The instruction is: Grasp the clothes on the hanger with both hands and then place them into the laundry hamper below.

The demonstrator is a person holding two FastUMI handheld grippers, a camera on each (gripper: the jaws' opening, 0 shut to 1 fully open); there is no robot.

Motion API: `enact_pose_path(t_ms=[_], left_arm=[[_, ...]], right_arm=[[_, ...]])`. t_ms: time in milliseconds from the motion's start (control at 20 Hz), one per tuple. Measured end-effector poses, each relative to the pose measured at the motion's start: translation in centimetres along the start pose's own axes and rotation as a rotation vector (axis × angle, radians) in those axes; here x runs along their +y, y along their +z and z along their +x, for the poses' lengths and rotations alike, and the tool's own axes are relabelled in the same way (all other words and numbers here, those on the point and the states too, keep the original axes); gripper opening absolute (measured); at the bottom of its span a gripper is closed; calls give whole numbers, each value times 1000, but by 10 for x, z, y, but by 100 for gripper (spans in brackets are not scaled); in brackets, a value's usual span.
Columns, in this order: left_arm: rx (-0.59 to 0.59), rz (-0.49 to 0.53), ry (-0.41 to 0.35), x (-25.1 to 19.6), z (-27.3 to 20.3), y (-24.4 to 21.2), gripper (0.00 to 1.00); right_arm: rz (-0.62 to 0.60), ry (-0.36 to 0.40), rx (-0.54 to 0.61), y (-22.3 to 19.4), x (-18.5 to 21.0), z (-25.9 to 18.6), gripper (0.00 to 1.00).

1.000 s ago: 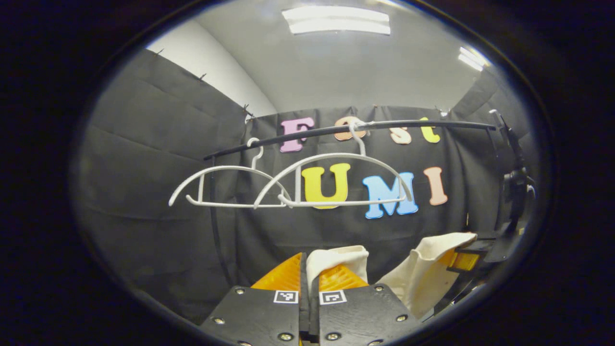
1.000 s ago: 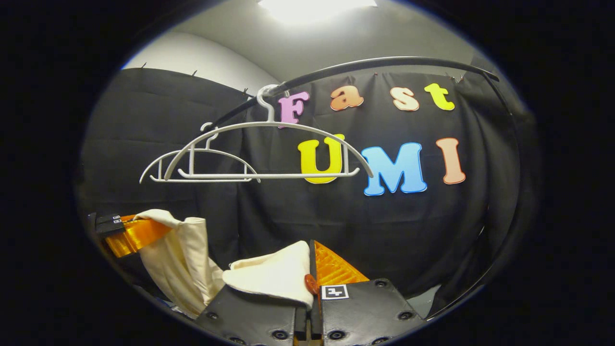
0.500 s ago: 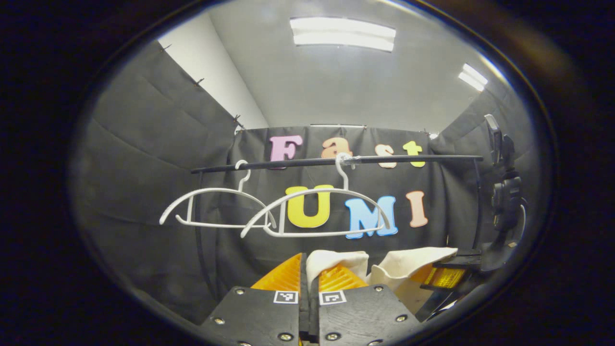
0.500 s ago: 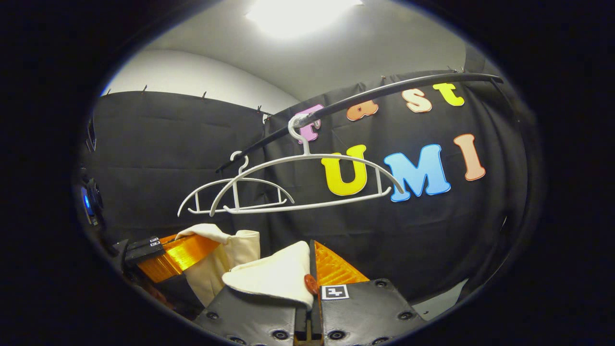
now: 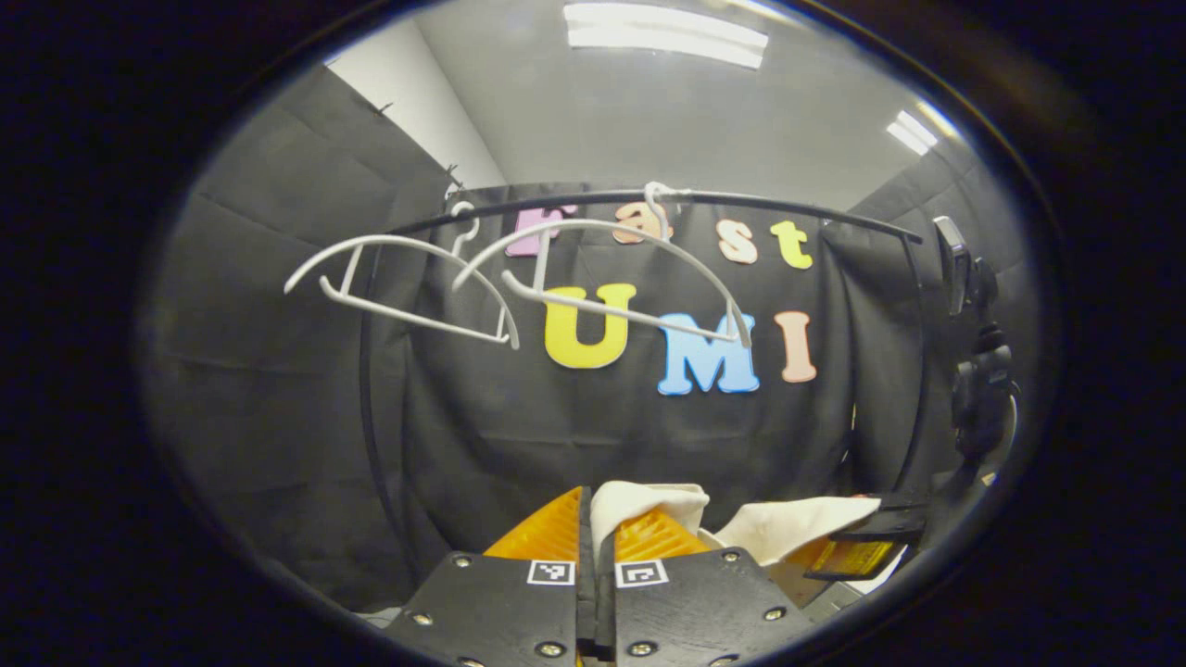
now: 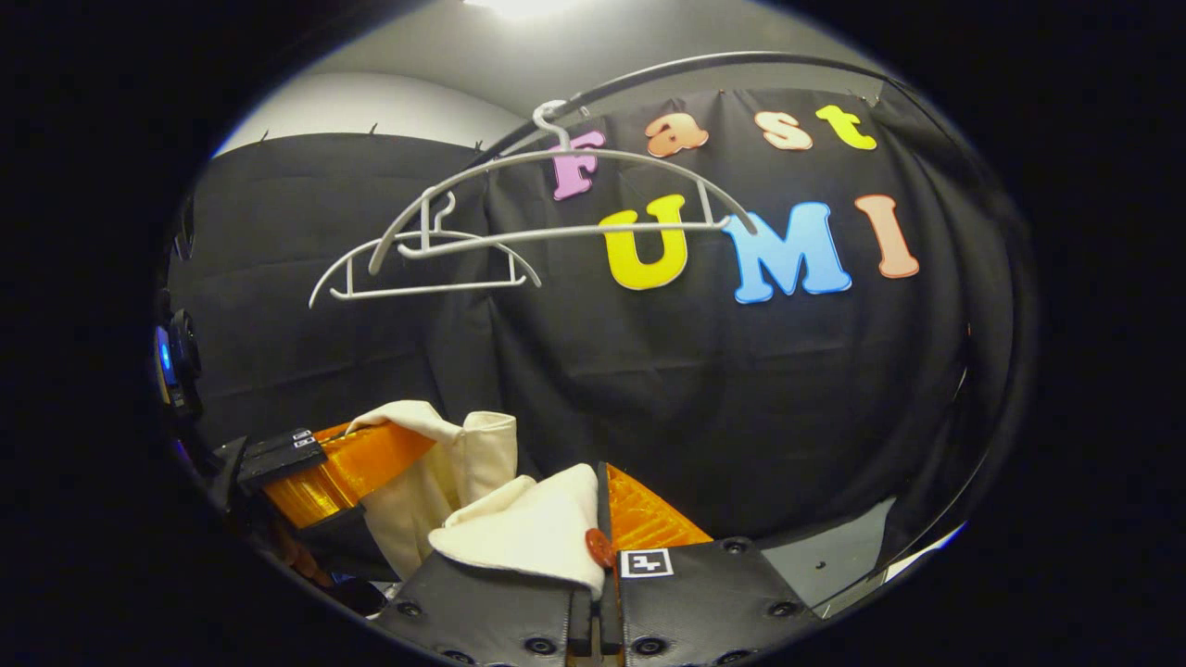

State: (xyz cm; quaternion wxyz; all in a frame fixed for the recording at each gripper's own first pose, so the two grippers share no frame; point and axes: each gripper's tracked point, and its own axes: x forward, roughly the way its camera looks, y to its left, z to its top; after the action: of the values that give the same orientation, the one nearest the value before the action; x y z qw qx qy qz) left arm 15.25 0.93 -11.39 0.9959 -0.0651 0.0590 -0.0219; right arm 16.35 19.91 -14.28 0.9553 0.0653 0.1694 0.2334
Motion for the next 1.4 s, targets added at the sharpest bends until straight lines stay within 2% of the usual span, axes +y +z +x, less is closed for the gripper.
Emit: enact_pose_path(t_ms=[500,750,950,1200,1400], left_arm=[[206,22,20,16,0,-140,1],[335,82,26,24,-7,-195,2],[432,108,34,32,-15,-231,1],[556,133,34,39,-42,-276,1],[654,143,42,41,-66,-301,2]], right_arm=[[-22,-141,190,-131,-49,10,8],[-35,-202,289,-179,-68,6,7],[-52,-243,369,-212,-76,1,8],[-67,-252,473,-242,-75,-6,10],[-70,-252,515,-246,-74,-17,11]])
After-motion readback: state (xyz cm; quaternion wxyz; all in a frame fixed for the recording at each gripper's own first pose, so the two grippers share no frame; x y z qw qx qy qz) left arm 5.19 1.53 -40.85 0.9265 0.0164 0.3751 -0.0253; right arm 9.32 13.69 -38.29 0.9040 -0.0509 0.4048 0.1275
